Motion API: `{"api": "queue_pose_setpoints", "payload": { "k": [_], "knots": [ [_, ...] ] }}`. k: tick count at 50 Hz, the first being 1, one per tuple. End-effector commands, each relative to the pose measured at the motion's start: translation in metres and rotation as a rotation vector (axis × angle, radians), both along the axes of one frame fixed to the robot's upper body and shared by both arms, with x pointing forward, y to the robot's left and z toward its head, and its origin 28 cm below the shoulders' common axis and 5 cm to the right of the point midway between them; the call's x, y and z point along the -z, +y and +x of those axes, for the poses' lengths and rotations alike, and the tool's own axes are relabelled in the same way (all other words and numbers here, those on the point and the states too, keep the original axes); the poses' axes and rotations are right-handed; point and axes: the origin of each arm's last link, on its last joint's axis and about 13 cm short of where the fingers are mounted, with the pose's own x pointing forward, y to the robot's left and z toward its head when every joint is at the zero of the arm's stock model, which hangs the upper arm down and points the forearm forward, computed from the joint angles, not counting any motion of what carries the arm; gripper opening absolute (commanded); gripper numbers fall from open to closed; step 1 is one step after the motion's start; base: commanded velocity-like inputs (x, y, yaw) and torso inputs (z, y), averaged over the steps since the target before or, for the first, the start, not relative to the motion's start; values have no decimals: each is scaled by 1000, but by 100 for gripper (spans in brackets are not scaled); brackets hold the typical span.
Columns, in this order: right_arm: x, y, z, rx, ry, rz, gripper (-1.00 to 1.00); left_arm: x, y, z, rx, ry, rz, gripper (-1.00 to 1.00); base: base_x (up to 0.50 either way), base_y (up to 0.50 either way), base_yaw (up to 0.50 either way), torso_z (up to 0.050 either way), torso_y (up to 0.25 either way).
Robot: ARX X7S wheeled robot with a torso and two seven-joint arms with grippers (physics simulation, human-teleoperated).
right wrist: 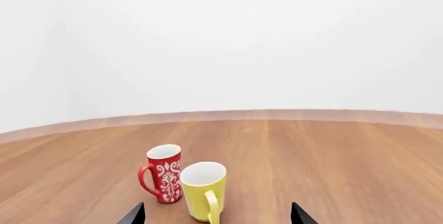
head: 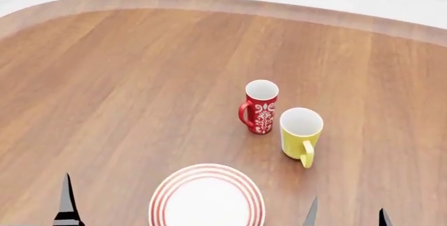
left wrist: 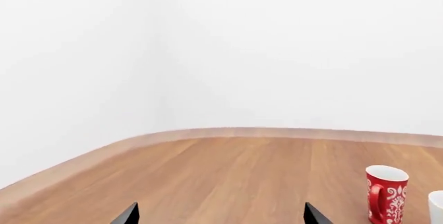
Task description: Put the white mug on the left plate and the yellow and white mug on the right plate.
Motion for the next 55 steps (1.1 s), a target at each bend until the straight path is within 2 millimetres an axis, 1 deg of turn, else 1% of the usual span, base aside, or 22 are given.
{"api": "queue_pose_setpoints", "payload": {
  "k": [1, 2, 4, 5, 19, 23, 28, 32, 35, 38, 42, 48, 51, 55],
  "knots": [
    [0, 1, 0, 13, 1, -17, 100, 0, 1, 0, -4, 3, 0, 100, 0, 0, 0, 0, 0],
    [0, 4, -1, -14, -33, -74, 100, -3, 3, -3, 7, -20, -18, 100, 480, 140, 0, 0, 0],
    [0, 3, -1, -1, -29, -60, 100, -3, 3, -3, 8, -22, -17, 100, 480, 140, 0, 0, 0],
    [-1, 3, -2, -2, -50, -56, 100, -3, 3, -3, 8, -22, -18, 100, 0, 0, 0, 0, 0],
    [0, 3, -1, 0, -24, -55, 100, -4, 3, -4, 7, -25, -19, 100, 0, 0, 0, 0, 1],
    [-1, 2, -1, 8, -43, -59, 100, -4, 3, -4, 7, -25, -19, 100, -442, -129, 0, 0, 0],
    [-2, 1, -1, 18, -50, -53, 100, -3, 3, -3, 7, -23, -20, 100, 0, 0, 0, 0, 0],
    [-1, 2, -3, -33, -23, -55, 100, -6, 3, -4, 14, -25, -32, 100, 0, 0, 0, 0, 0],
    [2, -3, -7, -69, 16, -51, 100, -6, 4, -4, 13, -26, -38, 100, 0, 0, 0, 0, 0],
    [-5, -13, -13, -83, 40, -65, 100, -12, 6, -5, 1, -37, -47, 100, 0, 0, 0, 0, 0],
    [-22, -24, -16, -114, 49, -82, 100, -19, 8, -6, -23, -60, -57, 100, 0, 0, 0, 0, 0],
    [-41, -33, -15, -151, 55, -139, 100, -39, 7, -17, -19, -133, -68, 100, 0, 0, 0, 0, 0],
    [-49, -36, -17, -176, 60, -166, 100, -43, 9, -20, -24, -150, -69, 100, 0, 0, 0, 0, 0],
    [-57, -38, -22, -248, 93, -200, 100, -43, 11, -18, -42, -158, -79, 100, 0, 0, 0, 0, 0]
  ]
}}
